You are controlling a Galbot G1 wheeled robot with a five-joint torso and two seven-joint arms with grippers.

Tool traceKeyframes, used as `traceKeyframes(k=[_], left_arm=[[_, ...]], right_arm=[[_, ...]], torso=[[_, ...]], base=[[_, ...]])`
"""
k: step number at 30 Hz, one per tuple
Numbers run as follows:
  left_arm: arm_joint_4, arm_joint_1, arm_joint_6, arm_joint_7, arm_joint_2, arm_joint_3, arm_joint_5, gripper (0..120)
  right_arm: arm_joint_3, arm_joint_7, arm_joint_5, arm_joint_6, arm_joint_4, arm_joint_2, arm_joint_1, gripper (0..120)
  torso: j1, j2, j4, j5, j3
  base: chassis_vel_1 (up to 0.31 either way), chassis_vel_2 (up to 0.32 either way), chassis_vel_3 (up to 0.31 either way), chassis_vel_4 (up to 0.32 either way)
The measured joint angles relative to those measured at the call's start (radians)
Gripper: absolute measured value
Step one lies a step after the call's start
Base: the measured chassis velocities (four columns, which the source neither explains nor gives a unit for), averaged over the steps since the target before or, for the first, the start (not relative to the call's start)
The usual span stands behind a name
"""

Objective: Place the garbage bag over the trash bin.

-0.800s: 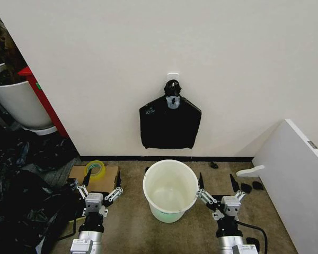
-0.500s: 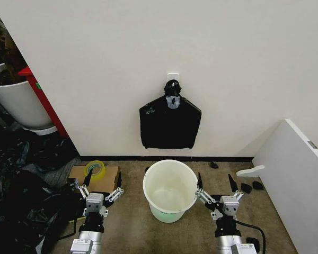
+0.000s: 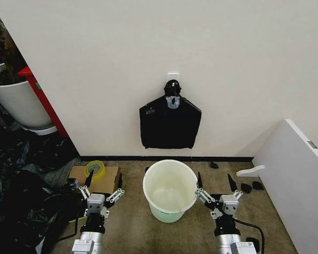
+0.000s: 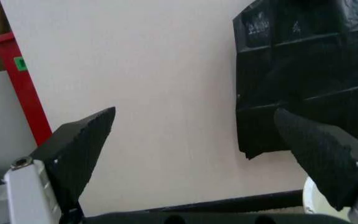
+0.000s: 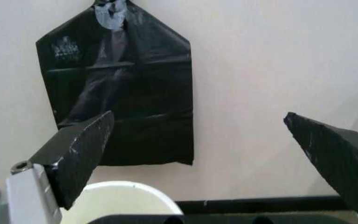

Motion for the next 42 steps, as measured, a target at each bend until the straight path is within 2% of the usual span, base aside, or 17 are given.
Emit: traceKeyframes(k=[2, 8, 11, 12, 15, 16, 17, 21, 23, 25, 27, 29, 36, 40, 42], left_arm=[[0.001, 0.000, 0.000, 0.000, -0.001, 0.000, 0.000, 100], [0.005, 0.002, -0.005, 0.000, -0.005, -0.003, -0.001, 100], [0.017, -0.012, -0.005, 0.002, 0.008, 0.003, -0.016, 100], [0.017, -0.012, -0.005, 0.002, 0.008, 0.003, -0.016, 100], [0.035, -0.032, -0.003, 0.006, 0.028, 0.015, -0.030, 100], [0.035, -0.032, -0.003, 0.006, 0.028, 0.015, -0.030, 100], [0.041, -0.036, -0.003, 0.008, 0.034, 0.017, -0.034, 100], [0.045, -0.029, -0.003, 0.009, 0.030, 0.013, -0.039, 100], [0.045, -0.029, -0.003, 0.009, 0.029, 0.013, -0.039, 100], [0.046, -0.026, -0.003, 0.012, 0.024, 0.012, -0.038, 100], [0.047, -0.026, -0.003, 0.013, 0.023, 0.012, -0.037, 100], [0.049, -0.022, -0.003, 0.014, 0.015, 0.014, -0.028, 100], [0.050, -0.014, -0.003, 0.016, 0.004, 0.015, -0.018, 100], [0.046, -0.011, -0.003, 0.018, -0.006, 0.015, -0.015, 100], [0.045, -0.011, -0.004, 0.018, -0.007, 0.014, -0.015, 100]], right_arm=[[-0.003, -0.001, 0.017, -0.007, 0.001, -0.001, 0.002, 100], [-0.027, -0.022, 0.194, -0.081, 0.026, -0.036, 0.046, 100], [-0.023, -0.063, 0.414, -0.155, 0.050, -0.071, 0.101, 100], [-0.023, -0.063, 0.414, -0.155, 0.050, -0.071, 0.101, 100], [0.020, -0.103, 0.680, -0.243, 0.070, -0.092, 0.187, 100], [0.020, -0.103, 0.680, -0.243, 0.070, -0.092, 0.187, 100], [0.043, -0.110, 0.792, -0.296, 0.072, -0.097, 0.236, 100], [0.069, -0.118, 1.033, -0.417, 0.028, -0.119, 0.374, 100], [0.069, -0.119, 1.049, -0.427, 0.021, -0.121, 0.385, 100], [0.053, -0.137, 1.140, -0.483, -0.044, -0.133, 0.459, 100], [0.049, -0.148, 1.158, -0.500, -0.060, -0.133, 0.478, 100], [0.032, -0.176, 1.213, -0.555, -0.122, -0.123, 0.556, 100], [0.007, -0.172, 1.271, -0.571, -0.230, -0.073, 0.711, 100], [0.003, -0.187, 1.257, -0.572, -0.370, -0.029, 0.830, 100], [0.004, -0.187, 1.254, -0.570, -0.391, -0.022, 0.847, 100]], torso=[[0.000, 0.000, 0.0000, 0.0000, 0.000], [0.000, 0.000, 0.0000, 0.0001, 0.000], [0.000, 0.000, 0.0000, 0.0001, 0.000], [0.000, 0.000, 0.0000, 0.0001, 0.000], [0.000, 0.000, 0.0001, 0.0002, 0.000], [0.000, 0.000, 0.0001, 0.0002, 0.000], [0.000, 0.000, -0.0004, 0.0000, 0.000], [0.000, 0.000, 0.0001, 0.0001, 0.000], [0.000, 0.000, 0.0002, 0.0001, 0.000], [0.000, 0.000, 0.0000, 0.0001, 0.000], [0.000, 0.000, 0.0001, 0.0002, 0.000], [0.000, 0.000, 0.0000, 0.0000, 0.000], [0.000, 0.000, 0.0002, 0.0000, 0.000], [0.000, 0.000, 0.0001, -0.0001, 0.000], [0.000, 0.000, 0.0000, -0.0001, 0.000]], base=[[0.000, 0.000, 0.000, 0.000], [0.000, 0.000, 0.000, 0.000], [0.000, 0.000, 0.000, 0.000], [0.000, 0.000, 0.000, 0.000], [0.000, 0.000, 0.000, 0.000], [0.000, 0.000, 0.000, 0.000], [0.000, 0.000, 0.000, 0.000], [0.000, 0.000, 0.000, 0.000], [0.000, 0.000, 0.000, 0.000], [0.000, 0.000, 0.000, 0.000], [0.000, 0.000, 0.000, 0.000], [0.000, 0.000, 0.000, 0.000], [0.000, 0.000, 0.000, 0.000], [0.000, 0.000, 0.000, 0.000], [0.000, 0.000, 0.000, 0.000]])
